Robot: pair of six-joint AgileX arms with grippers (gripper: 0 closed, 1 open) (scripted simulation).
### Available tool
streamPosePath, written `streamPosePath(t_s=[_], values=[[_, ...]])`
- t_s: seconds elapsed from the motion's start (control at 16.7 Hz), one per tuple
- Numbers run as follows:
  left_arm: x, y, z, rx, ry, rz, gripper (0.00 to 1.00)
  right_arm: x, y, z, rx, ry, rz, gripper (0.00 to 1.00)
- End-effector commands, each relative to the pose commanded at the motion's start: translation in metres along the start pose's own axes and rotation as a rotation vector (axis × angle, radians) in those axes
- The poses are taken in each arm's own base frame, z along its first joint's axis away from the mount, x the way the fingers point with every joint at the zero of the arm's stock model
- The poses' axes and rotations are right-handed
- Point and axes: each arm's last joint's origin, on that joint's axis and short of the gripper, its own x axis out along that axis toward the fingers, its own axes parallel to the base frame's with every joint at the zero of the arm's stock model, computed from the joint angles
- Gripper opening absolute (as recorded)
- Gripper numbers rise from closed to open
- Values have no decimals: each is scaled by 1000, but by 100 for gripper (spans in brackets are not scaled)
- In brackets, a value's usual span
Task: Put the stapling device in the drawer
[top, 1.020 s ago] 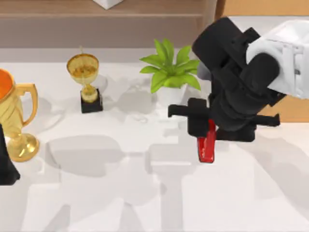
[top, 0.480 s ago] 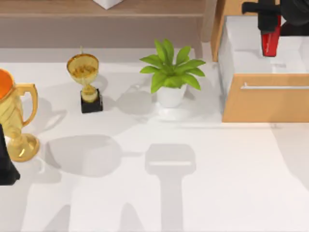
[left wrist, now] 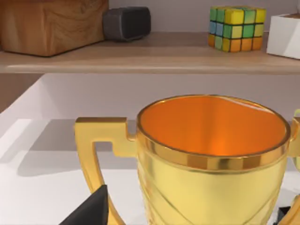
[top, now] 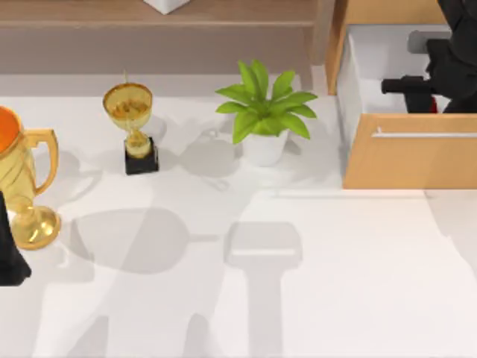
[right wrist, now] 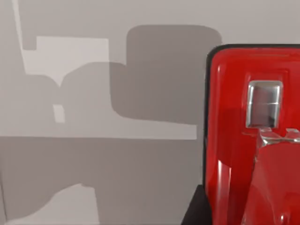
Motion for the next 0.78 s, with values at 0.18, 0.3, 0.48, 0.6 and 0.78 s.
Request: streamPosePath(t_s=[0.18,0.3,0.48,0.6,0.78], values=[[0,0,0,0,0,0,100,2,-1,0,-1,9,0,0],[0,0,0,0,0,0,100,3,2,-1,-4,10,-1,0],[0,0,0,0,0,0,100,7,1,0,-3,7,-1,0],[0,0,0,0,0,0,100,11,0,0,-1,9,-1,0],[0,0,0,0,0,0,100,12,-1,0,-1,9,0,0]])
